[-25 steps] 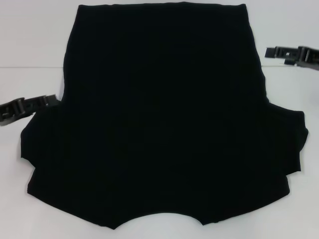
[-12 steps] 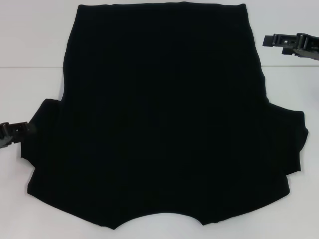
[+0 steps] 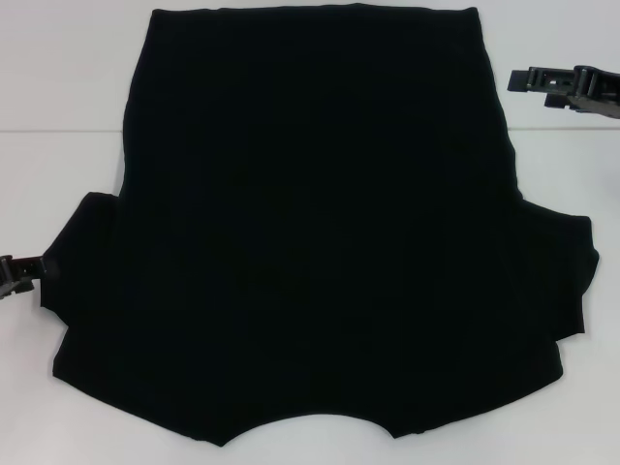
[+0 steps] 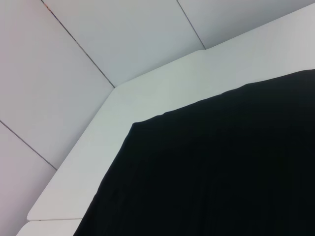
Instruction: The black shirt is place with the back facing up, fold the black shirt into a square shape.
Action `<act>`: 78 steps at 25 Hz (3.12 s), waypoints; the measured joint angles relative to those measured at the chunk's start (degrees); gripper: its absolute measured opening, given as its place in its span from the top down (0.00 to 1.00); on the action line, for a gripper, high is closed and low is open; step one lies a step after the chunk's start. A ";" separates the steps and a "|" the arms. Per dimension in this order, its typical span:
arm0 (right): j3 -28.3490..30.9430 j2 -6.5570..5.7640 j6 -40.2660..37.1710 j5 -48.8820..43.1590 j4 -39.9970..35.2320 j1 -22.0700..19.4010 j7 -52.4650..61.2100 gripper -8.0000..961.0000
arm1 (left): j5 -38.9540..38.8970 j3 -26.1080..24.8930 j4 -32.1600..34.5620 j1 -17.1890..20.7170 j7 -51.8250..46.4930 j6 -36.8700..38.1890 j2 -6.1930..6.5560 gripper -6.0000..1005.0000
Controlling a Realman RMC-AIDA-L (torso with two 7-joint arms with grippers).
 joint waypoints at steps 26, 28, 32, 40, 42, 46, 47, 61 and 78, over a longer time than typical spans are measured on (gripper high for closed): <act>0.39 -0.09 0.03 0.17 0.09 -0.42 0.03 0.08 | 0.69 0.98 -3.48 -0.58 0.22 -5.11 -0.18 0.63; 0.39 -0.13 0.03 0.17 0.08 -0.42 0.03 0.08 | 0.70 1.04 -3.54 -0.60 0.31 -5.27 -0.17 0.63; 0.39 -0.15 0.08 0.18 0.06 -0.42 0.03 0.08 | 0.71 1.31 -3.65 -0.60 0.37 -5.43 -0.19 0.63; 0.58 -0.15 0.07 0.18 0.02 -0.51 0.03 0.08 | 1.99 3.87 -4.12 -1.13 -0.43 -5.42 -0.31 0.67; 0.82 -0.15 0.01 0.17 0.01 -0.54 0.03 0.08 | 1.82 3.56 -4.00 -1.17 -0.72 -5.21 -0.32 0.75; 1.79 -0.15 -0.49 0.17 0.00 -0.66 0.03 0.08 | 2.05 3.73 -3.95 -1.19 -0.80 -4.68 -0.26 0.85; 1.96 -0.15 -0.58 0.17 -0.01 -0.66 0.03 0.08 | 2.13 3.81 -3.95 -1.19 -0.83 -4.65 -0.25 0.86; 2.70 -0.24 -1.41 0.17 -0.01 -0.77 0.03 0.08 | 0.44 0.73 0.14 -0.46 -3.15 -3.89 0.24 0.97; 2.76 -0.23 -2.11 0.26 0.00 -0.82 0.19 0.08 | 0.52 -3.50 0.21 -1.02 -7.84 -6.46 1.32 0.97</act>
